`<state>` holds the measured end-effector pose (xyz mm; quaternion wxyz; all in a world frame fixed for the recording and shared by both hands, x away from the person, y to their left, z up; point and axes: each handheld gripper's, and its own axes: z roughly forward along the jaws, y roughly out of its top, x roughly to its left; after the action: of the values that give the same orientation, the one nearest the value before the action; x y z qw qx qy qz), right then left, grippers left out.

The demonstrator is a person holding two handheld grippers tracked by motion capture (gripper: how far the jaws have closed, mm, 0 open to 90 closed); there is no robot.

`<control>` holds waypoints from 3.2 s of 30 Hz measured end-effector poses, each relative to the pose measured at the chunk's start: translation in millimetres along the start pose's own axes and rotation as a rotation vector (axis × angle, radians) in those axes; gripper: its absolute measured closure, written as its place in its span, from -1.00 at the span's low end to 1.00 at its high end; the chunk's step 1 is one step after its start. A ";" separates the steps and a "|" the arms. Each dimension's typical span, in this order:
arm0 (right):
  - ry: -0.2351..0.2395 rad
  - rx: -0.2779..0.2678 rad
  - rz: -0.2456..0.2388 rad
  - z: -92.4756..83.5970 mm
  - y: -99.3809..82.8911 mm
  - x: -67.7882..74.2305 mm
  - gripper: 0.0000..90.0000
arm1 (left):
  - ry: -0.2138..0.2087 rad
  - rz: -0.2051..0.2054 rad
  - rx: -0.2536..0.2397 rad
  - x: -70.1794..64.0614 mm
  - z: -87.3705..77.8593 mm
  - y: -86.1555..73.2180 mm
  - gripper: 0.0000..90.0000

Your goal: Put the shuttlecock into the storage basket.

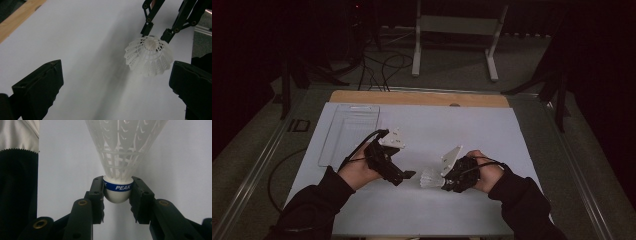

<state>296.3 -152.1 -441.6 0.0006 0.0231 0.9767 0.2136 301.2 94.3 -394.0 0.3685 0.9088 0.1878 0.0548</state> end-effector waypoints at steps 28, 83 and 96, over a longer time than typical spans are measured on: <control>0.016 -0.005 -0.023 2.4 1.3 2.4 0.47 | -0.114 0.009 0.117 -0.6 50.1 8.1 -0.07; 0.036 -0.033 -0.057 9.6 -1.0 8.7 0.09 | -0.398 0.162 0.220 -5.4 75.1 5.1 1.00; 0.007 -0.065 0.050 8.5 -3.0 4.1 -0.40 | -0.378 0.145 0.214 -3.4 69.2 5.8 1.00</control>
<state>292.1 -151.1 -450.5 -0.0075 0.0465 0.9683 0.2451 316.3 44.2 -439.9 0.2938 0.9479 0.0544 -0.1102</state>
